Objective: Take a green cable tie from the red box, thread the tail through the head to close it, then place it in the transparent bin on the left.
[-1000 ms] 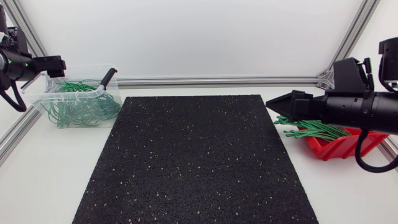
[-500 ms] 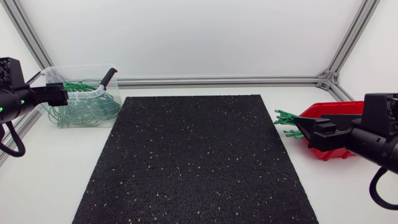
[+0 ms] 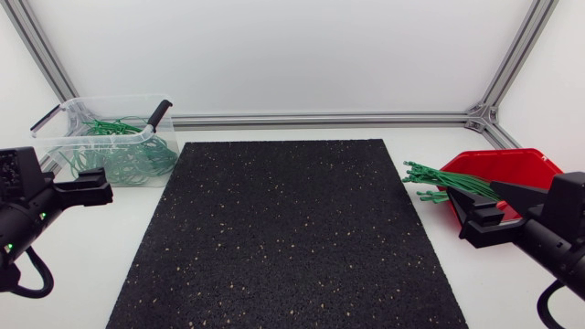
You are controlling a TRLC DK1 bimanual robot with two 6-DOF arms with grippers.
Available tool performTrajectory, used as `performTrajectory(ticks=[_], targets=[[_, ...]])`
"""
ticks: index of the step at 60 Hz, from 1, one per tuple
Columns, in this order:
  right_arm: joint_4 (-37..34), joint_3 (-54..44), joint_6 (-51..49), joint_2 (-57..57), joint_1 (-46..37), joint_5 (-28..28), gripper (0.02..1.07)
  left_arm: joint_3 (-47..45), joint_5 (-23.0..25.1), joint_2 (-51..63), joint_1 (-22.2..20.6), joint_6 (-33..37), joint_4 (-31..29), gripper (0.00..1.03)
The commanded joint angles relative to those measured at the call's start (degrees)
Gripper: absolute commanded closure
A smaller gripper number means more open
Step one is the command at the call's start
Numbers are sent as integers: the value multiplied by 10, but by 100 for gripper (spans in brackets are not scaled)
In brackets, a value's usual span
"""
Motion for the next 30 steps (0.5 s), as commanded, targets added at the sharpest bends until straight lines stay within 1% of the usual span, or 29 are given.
performTrajectory(ticks=[1, 12, 18, 30], targets=[[18, -30, -4, -26, 0, 12, 7, -36, 5, -30, -10, 9, 20, 4], [45, -73, -2, -78, 2, 36, 7, -83, 11, -92, -23, 9, 48, 4], [60, -96, -1, -107, 4, 49, 7, -111, 13, -137, -41, 10, 56, 4], [91, -145, 1, -165, 7, 75, 7, -138, 36, -195, -34, 7, 40, 5]])
